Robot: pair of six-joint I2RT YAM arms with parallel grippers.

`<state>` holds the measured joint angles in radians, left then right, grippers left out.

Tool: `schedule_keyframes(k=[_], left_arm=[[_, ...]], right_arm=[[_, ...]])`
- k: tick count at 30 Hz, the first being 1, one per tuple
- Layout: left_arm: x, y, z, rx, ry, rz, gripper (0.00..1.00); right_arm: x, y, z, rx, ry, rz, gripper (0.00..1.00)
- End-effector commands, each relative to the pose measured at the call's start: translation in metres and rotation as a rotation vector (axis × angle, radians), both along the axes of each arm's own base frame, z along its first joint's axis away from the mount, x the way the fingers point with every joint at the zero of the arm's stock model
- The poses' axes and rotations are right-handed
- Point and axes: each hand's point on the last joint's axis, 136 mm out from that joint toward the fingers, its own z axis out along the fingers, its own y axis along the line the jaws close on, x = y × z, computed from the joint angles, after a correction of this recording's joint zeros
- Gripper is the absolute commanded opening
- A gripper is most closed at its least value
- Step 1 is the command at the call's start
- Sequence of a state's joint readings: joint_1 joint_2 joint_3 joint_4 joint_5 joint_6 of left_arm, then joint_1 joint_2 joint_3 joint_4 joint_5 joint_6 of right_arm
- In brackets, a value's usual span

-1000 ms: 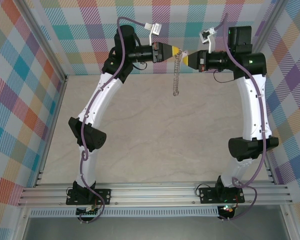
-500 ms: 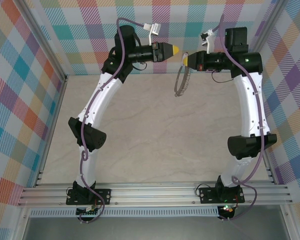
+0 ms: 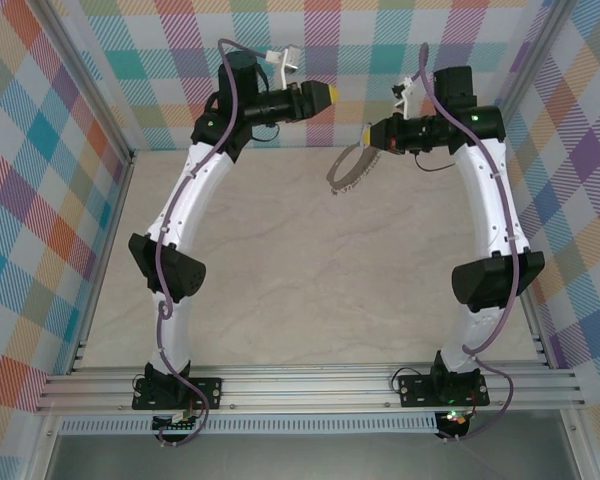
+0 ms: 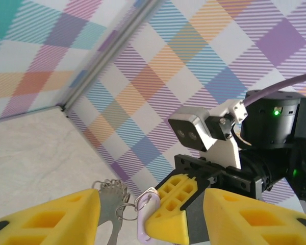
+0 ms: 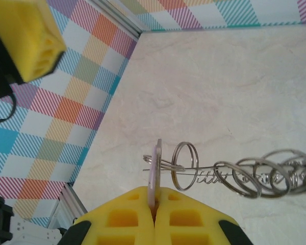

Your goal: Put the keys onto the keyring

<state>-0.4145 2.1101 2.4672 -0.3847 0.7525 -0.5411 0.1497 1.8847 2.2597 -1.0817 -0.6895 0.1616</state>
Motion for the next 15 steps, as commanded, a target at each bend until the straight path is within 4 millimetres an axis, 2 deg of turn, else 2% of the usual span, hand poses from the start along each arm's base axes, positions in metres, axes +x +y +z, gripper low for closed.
schedule_keyframes(k=[1,11,15], left_arm=[[-0.008,0.025,0.03,-0.016,-0.052,0.06,0.56],[0.001,0.045,0.026,-0.008,-0.033,0.105,0.58],[0.002,0.047,0.023,-0.003,-0.022,0.105,0.58]], right_arm=[[0.019,0.006,-0.013,0.049,0.019,-0.006,0.0],[0.064,0.038,-0.07,0.074,0.095,0.002,0.0],[0.067,0.045,-0.095,0.068,0.133,0.001,0.0]])
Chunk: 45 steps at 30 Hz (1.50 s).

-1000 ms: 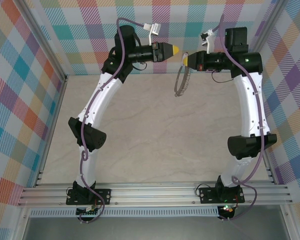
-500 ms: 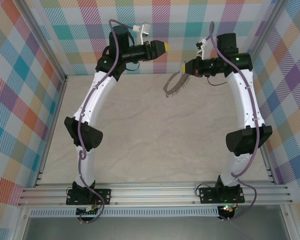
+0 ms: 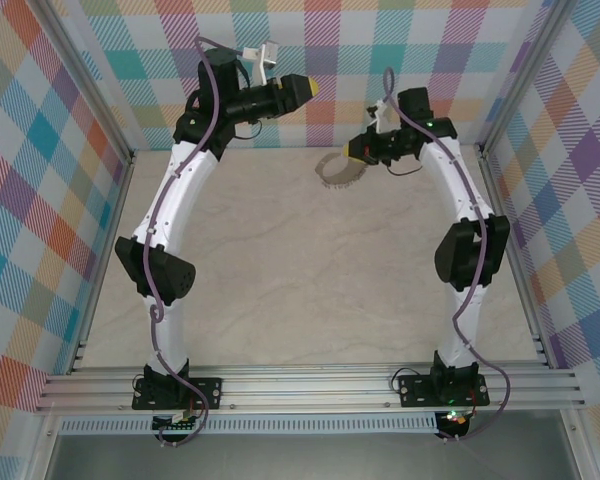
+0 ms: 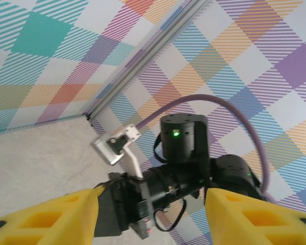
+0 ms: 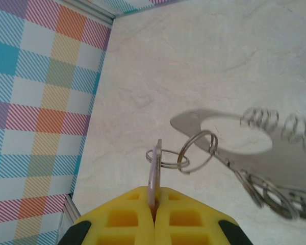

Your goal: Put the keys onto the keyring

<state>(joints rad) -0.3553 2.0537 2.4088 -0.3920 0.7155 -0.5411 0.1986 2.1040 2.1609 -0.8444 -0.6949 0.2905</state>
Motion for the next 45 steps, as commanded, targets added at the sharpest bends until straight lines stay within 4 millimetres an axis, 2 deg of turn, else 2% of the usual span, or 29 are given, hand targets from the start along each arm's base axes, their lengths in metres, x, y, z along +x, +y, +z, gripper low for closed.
schedule_keyframes(k=[1,4,9,14,18,25,26,27,31,35,36,38,39,41,45], left_arm=[[-0.01,0.011,0.016,-0.008,-0.024,0.007,0.58],[-0.01,0.01,0.012,-0.01,-0.011,-0.001,0.58],[-0.012,0.008,0.006,-0.021,0.011,-0.018,0.58],[-0.018,0.012,0.005,-0.034,0.014,0.003,0.58],[-0.026,0.018,0.004,-0.045,0.014,0.034,0.59],[-0.045,0.024,0.01,-0.06,0.025,0.057,0.59],[-0.05,0.023,0.011,-0.058,0.021,0.056,0.59],[-0.053,0.023,0.01,-0.056,0.022,0.056,0.59],[-0.068,0.021,0.01,-0.052,0.017,0.061,0.6],[-0.091,0.019,0.01,-0.041,-0.002,0.057,0.62],[-0.097,0.019,0.01,-0.036,-0.009,0.058,0.63],[-0.109,0.022,0.011,-0.026,-0.027,0.067,0.67],[-0.114,0.024,0.008,-0.015,-0.031,0.086,0.7],[-0.123,0.031,0.003,0.006,-0.042,0.126,0.75],[-0.132,0.063,-0.015,0.055,-0.069,0.303,0.8]], right_arm=[[-0.001,0.013,0.003,0.034,-0.036,0.017,0.0],[-0.016,0.025,-0.029,0.015,0.019,0.028,0.0],[-0.058,0.043,-0.091,-0.01,0.127,0.026,0.0],[-0.103,0.054,-0.135,-0.038,0.216,0.043,0.0],[-0.133,0.059,-0.157,-0.052,0.268,0.065,0.0],[-0.168,0.067,-0.178,-0.072,0.323,0.108,0.0],[-0.174,0.069,-0.179,-0.073,0.327,0.121,0.03],[-0.179,0.07,-0.18,-0.076,0.332,0.134,0.11],[-0.203,0.075,-0.168,-0.056,0.331,0.192,0.47],[-0.222,0.063,-0.125,-0.031,0.262,0.212,0.75],[-0.223,0.058,-0.112,-0.024,0.235,0.206,0.84],[-0.224,0.044,-0.088,-0.012,0.198,0.181,0.96],[-0.221,0.036,-0.077,-0.007,0.172,0.16,1.0],[-0.215,0.019,-0.056,-0.005,0.126,0.114,1.0],[-0.19,-0.022,-0.025,-0.049,0.022,-0.039,1.0]])
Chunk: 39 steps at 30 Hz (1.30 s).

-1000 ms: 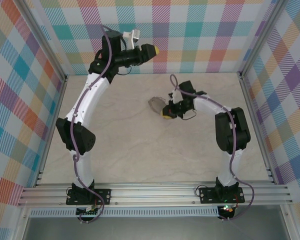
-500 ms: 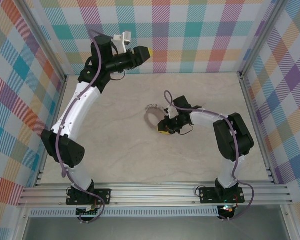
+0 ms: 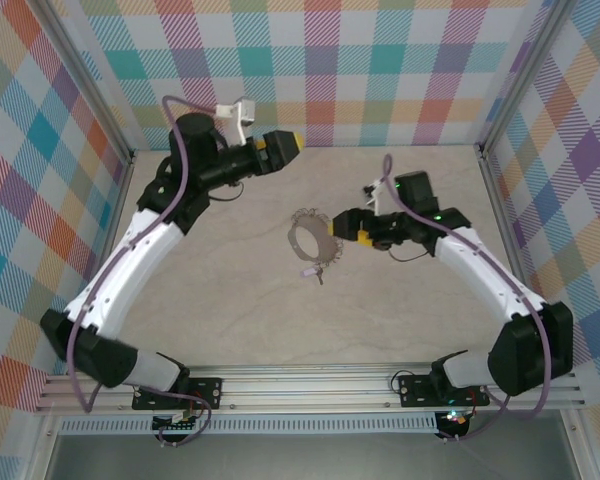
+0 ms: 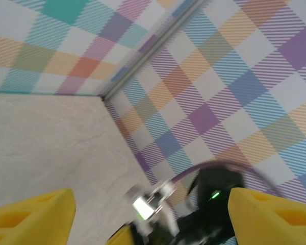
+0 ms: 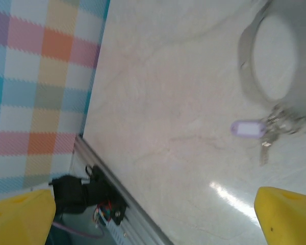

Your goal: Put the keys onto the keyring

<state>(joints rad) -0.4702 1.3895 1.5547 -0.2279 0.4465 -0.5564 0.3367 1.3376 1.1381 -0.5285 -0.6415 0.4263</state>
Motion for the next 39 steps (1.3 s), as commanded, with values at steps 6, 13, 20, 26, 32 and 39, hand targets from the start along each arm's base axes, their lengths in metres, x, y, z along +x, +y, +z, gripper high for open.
schedule_keyframes(k=[6,13,20,26,32,39], left_arm=[[-0.011,0.089,-0.044,0.232,-0.219,0.444,1.0],[-0.017,0.163,-0.137,0.621,-0.23,0.718,1.0],[-0.001,0.223,-0.232,0.788,-0.16,0.886,1.0],[0.012,0.255,-0.296,0.765,-0.093,0.926,1.0],[0.03,0.252,-0.326,0.779,-0.092,0.824,1.0],[0.045,0.24,-0.357,0.748,-0.098,0.702,1.0]], right_arm=[[0.049,-0.105,0.017,-0.224,-0.193,-0.407,1.0],[0.078,-0.208,-0.02,-0.598,-0.463,-0.84,1.0],[0.076,-0.241,-0.087,-0.798,-0.459,-0.852,1.0],[0.081,-0.244,-0.115,-0.851,-0.549,-0.819,1.0],[0.099,-0.23,-0.127,-0.699,-0.616,-0.751,1.0],[0.106,-0.206,-0.144,-0.585,-0.701,-0.633,1.0]])
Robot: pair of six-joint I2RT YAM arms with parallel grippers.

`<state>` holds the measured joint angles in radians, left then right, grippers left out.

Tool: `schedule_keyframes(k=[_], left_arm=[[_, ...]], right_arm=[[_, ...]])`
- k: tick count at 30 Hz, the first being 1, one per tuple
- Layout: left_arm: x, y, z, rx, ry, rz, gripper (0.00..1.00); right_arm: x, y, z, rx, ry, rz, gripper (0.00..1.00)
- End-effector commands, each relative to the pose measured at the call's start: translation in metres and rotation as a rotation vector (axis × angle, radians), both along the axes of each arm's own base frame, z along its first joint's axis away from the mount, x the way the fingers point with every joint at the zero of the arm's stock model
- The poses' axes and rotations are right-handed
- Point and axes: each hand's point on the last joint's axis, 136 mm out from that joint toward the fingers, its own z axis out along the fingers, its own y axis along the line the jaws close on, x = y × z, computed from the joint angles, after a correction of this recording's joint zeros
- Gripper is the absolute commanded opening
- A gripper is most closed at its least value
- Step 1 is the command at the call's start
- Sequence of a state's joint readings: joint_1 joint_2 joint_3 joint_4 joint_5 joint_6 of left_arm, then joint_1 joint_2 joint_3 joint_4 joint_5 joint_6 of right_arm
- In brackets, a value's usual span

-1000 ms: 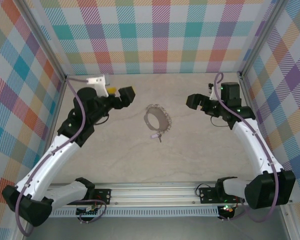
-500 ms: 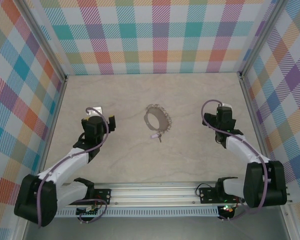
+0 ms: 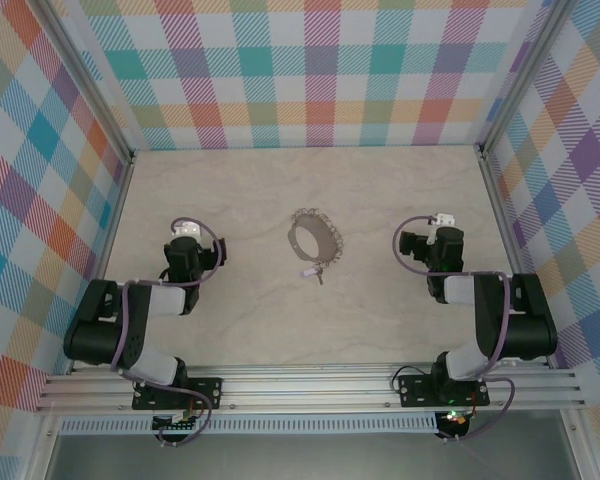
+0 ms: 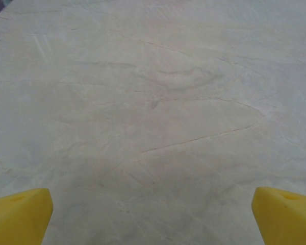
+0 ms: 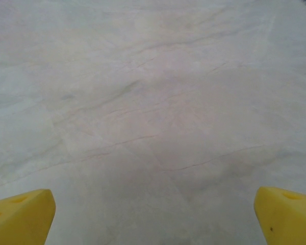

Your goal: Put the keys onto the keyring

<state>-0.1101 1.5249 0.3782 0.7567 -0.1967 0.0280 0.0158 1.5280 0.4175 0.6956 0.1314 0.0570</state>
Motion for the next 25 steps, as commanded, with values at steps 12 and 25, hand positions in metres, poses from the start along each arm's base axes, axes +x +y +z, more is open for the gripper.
schedule_keyframes(k=[12,25], left_arm=[[0.0185,-0.006,0.0111,-0.069,-0.046,-0.084,1.0],[0.0186,-0.0064,0.0103,-0.066,-0.041,-0.085,1.0]], right_arm=[[0.0104,0.0165,0.0252,0.014,-0.126,0.111,1.0],[0.0107,0.0193,0.025,0.017,-0.122,0.127,1.0]])
